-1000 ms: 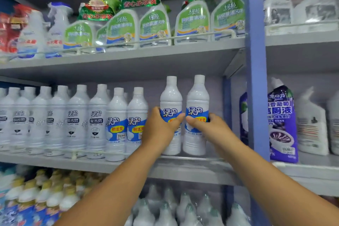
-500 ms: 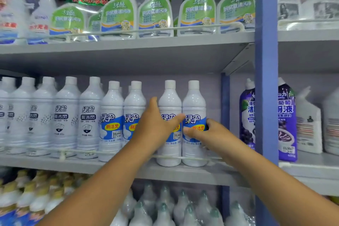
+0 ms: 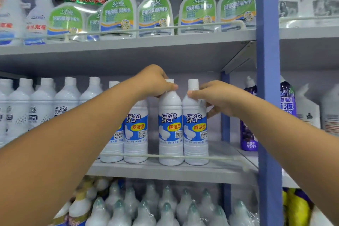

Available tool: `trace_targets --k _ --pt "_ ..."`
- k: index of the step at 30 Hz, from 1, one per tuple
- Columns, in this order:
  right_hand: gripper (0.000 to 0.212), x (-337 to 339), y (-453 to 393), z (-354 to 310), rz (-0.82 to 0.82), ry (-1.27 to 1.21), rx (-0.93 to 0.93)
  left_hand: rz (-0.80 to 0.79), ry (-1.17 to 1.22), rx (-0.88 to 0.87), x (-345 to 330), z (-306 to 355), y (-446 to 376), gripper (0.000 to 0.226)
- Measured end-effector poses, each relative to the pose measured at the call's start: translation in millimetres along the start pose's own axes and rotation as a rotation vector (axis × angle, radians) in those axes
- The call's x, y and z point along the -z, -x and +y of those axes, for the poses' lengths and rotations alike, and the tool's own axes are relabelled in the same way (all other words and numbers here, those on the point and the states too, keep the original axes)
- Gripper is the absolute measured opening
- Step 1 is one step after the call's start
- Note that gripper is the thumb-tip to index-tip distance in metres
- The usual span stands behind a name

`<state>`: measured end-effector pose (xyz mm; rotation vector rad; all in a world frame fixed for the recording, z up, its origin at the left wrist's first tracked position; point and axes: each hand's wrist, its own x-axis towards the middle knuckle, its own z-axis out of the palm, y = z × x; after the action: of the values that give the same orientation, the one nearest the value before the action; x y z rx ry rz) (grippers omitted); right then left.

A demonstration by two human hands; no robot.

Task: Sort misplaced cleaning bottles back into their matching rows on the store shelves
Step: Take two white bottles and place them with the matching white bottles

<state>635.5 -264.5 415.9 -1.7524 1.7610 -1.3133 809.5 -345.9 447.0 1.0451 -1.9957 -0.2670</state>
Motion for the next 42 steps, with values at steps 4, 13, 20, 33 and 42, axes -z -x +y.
trace_targets --k 4,13,20,33,42 --pt "0.021 -8 -2 -4 0.012 -0.026 0.018 -0.016 -0.012 0.017 12 -6 2 0.035" --pt "0.018 -24 -10 -12 -0.01 -0.024 0.028 -0.028 -0.043 0.026 20 -19 0 0.039" --pt "0.017 -26 -9 -11 -0.009 -0.014 0.04 -0.018 -0.008 0.031 17 -25 -3 0.038" --pt "0.028 -33 -11 -7 0.073 0.046 0.044 -0.024 -0.015 0.016 17 -26 2 0.039" --pt "0.022 -35 -9 -1 0.072 0.036 0.099 0.044 0.097 0.034 14 -28 7 0.039"
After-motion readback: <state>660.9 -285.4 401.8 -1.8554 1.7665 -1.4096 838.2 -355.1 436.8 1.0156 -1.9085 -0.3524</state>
